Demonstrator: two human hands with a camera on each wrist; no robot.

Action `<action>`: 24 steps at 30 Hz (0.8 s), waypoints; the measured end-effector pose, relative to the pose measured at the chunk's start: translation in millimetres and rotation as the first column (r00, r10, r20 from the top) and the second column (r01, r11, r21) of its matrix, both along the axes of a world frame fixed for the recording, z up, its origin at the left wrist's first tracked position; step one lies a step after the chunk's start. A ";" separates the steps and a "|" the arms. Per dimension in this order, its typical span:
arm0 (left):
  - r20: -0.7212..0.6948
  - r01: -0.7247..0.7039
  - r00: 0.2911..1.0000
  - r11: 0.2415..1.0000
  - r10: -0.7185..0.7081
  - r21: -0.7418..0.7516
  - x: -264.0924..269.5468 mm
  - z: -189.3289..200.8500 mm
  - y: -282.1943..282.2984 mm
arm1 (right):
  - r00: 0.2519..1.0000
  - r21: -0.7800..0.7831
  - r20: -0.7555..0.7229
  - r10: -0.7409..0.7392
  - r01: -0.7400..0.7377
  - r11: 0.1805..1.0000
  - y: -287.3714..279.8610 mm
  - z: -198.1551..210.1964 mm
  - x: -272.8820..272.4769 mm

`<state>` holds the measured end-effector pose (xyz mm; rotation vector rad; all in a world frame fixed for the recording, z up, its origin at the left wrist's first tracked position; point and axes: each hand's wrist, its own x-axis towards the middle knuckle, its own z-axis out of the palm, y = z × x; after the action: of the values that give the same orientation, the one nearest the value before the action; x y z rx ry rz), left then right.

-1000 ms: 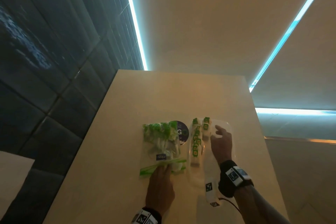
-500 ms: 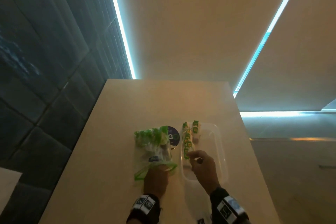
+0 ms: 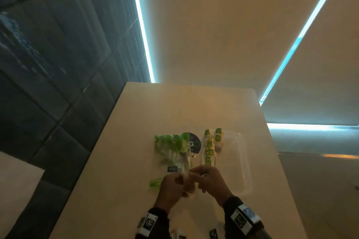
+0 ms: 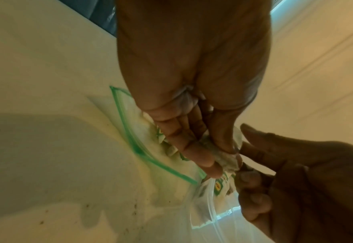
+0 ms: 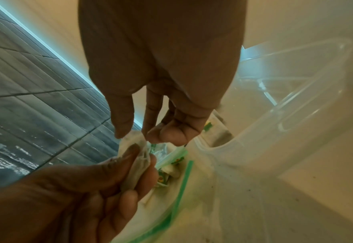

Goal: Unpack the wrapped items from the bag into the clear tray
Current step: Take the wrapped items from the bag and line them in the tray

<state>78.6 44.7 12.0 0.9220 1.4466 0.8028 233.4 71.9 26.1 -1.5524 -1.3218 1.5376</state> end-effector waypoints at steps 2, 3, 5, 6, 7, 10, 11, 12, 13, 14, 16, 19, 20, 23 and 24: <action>0.023 0.016 1.000 1.000 -0.016 0.001 -2.2 1.0 -1.5 | 1.000 -0.002 0.008 -0.007 0.007 1.000 0.2 -2.9 -4.3; 0.034 0.016 0.999 1.000 -0.017 0.003 -3.2 1.5 -2.8 | 1.000 -0.007 -0.002 -0.016 0.016 1.000 -0.2 -3.4 -5.7; 0.037 0.005 0.999 1.000 -0.005 0.007 -4.3 3.6 -6.1 | 0.998 -0.035 -0.054 -0.023 0.021 0.999 -3.1 -2.6 -7.9; 0.018 0.007 1.000 1.000 -0.007 0.016 -4.7 4.1 -7.9 | 0.996 -0.055 -0.088 -0.029 0.024 0.998 -5.5 -2.3 -9.1; -0.035 0.019 0.999 0.999 -0.018 0.044 -5.7 1.6 -10.1 | 0.992 -0.070 -0.120 -0.041 0.033 0.997 -8.2 -2.7 -9.5; -0.328 0.139 0.942 0.974 -0.076 0.176 -9.3 -17.0 -20.1 | 0.979 -0.086 -0.157 -0.127 0.114 0.990 -12.6 -7.2 -6.8; -0.467 0.200 0.880 0.960 -0.088 0.195 -11.2 -23.4 -25.5 | 0.975 -0.091 -0.161 -0.155 0.142 0.986 -12.4 -8.4 -3.8; -0.608 0.253 0.790 0.946 -0.081 0.204 -13.8 -30.2 -31.2 | 0.968 -0.101 -0.171 -0.181 0.166 0.981 -11.8 -9.8 -0.5; -0.703 0.318 0.708 0.920 -0.070 0.228 -17.2 -41.1 -35.1 | 0.962 -0.111 -0.184 -0.199 0.181 0.977 -11.6 -10.0 3.2; -0.750 0.381 0.657 0.894 -0.083 0.234 -18.5 -47.7 -38.0 | 0.957 -0.123 -0.197 -0.213 0.192 0.974 -11.6 -10.3 6.5; -0.856 0.501 0.504 0.847 -0.119 0.177 -18.1 -53.1 -38.6 | 0.953 -0.139 -0.205 -0.224 0.198 0.970 -13.6 -10.6 11.0; -0.915 0.558 0.379 0.823 -0.138 0.106 -13.4 -54.5 -23.7 | 0.962 -0.129 -0.174 -0.211 0.190 0.973 -17.1 -11.4 13.3; -0.920 0.570 0.336 0.821 -0.201 0.028 -11.2 -51.2 -18.2 | 0.965 -0.123 -0.164 -0.204 0.186 0.975 -17.8 -11.2 13.8; -0.911 0.615 0.281 0.785 -0.303 -0.072 -9.6 -44.8 2.7 | 0.971 -0.108 -0.139 -0.194 0.180 0.978 -18.6 -8.5 17.4; -0.887 0.613 0.291 0.781 -0.359 -0.115 -10.2 -44.0 10.5 | 0.973 -0.102 -0.133 -0.189 0.176 0.979 -18.8 -6.9 18.6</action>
<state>68.5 55.1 -32.0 2.0977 1.7478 -0.0847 252.0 53.1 19.3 -1.5406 -1.0147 1.5773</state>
